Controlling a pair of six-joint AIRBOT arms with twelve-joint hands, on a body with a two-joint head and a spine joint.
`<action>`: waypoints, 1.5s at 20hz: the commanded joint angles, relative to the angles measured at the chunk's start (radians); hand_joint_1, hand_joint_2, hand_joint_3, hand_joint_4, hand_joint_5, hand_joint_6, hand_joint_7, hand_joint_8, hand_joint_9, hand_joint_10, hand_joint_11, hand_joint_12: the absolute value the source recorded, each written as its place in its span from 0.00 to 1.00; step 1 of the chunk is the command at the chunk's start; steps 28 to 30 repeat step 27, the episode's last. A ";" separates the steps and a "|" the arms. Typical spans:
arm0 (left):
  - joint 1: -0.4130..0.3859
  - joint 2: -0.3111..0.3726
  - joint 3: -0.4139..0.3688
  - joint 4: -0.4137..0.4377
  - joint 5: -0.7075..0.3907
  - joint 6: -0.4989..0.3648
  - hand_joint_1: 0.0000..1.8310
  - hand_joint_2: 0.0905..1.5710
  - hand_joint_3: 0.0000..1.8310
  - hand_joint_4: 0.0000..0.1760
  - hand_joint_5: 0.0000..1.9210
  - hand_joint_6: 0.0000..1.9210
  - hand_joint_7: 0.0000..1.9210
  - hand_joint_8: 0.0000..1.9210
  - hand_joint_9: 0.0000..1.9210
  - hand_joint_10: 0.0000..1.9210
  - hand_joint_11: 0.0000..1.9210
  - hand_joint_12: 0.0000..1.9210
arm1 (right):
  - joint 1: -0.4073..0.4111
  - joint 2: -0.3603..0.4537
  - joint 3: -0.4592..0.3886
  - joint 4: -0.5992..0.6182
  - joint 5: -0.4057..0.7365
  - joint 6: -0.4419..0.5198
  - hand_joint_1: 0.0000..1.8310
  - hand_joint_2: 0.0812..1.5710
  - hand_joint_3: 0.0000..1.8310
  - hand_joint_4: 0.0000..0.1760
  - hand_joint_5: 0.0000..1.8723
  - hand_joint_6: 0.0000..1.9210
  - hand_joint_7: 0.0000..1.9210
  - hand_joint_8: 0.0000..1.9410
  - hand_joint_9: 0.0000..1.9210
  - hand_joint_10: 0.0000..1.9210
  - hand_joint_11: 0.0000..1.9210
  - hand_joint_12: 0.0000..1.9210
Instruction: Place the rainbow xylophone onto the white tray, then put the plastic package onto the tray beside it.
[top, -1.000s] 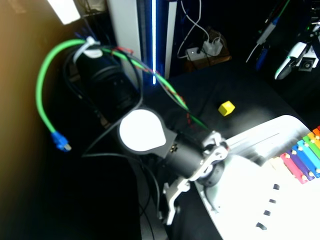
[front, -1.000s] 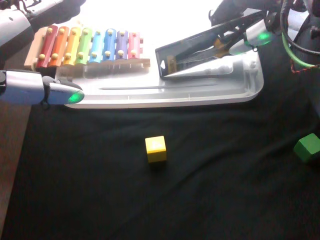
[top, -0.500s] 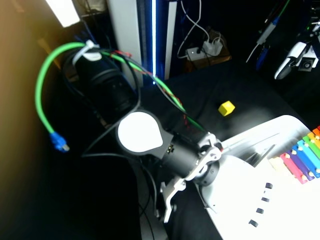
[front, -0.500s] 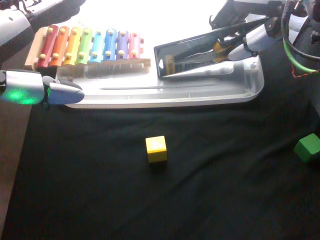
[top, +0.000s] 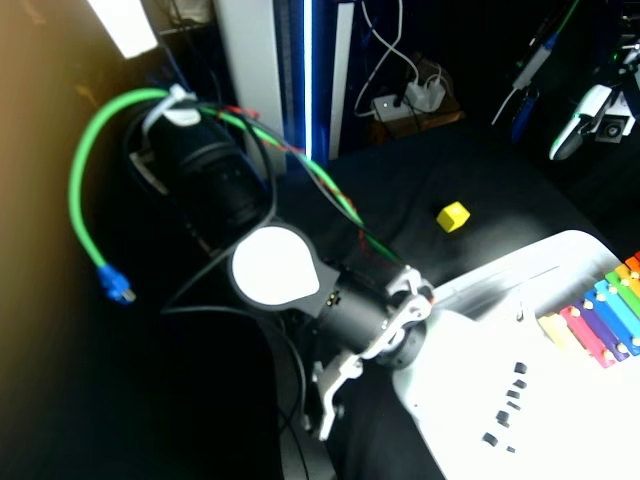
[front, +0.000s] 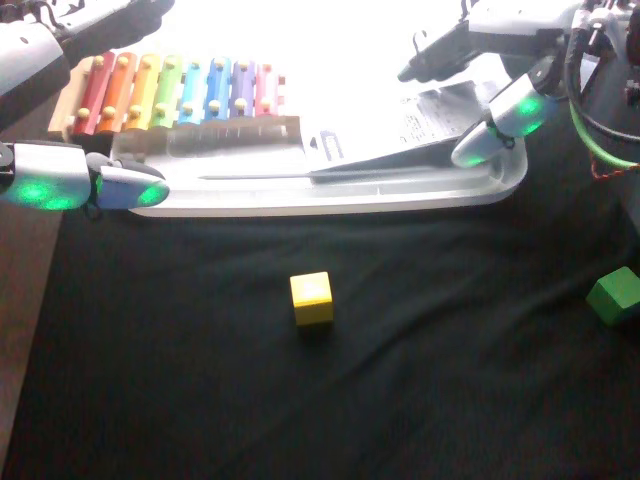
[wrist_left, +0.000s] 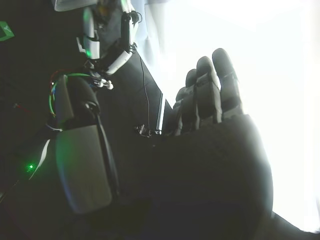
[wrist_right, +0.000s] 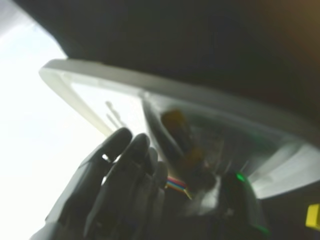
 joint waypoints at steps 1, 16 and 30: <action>-0.006 -0.003 0.000 -0.019 -0.113 -0.005 0.46 0.58 0.00 0.00 0.00 0.00 0.11 0.00 0.14 0.00 0.00 0.41 | 0.013 0.009 -0.007 0.047 0.045 0.004 0.53 0.43 0.00 0.68 0.14 0.00 0.21 0.00 0.24 0.00 0.12 0.44; 0.026 -0.001 -0.027 -0.076 -0.308 -0.006 0.47 0.54 0.00 0.39 0.00 0.00 0.08 0.00 0.12 0.00 0.00 0.37 | 0.014 0.226 -0.263 0.412 0.282 -0.246 0.32 0.44 0.00 1.00 0.00 0.00 0.00 0.00 0.01 0.00 0.02 0.05; 0.020 0.067 -0.065 -0.099 -0.564 0.026 0.45 0.47 0.00 0.40 0.00 0.00 0.08 0.00 0.09 0.00 0.00 0.54 | 0.006 0.421 -0.508 0.707 0.517 -0.534 0.29 0.43 0.00 1.00 0.00 0.00 0.00 0.00 0.00 0.00 0.06 0.03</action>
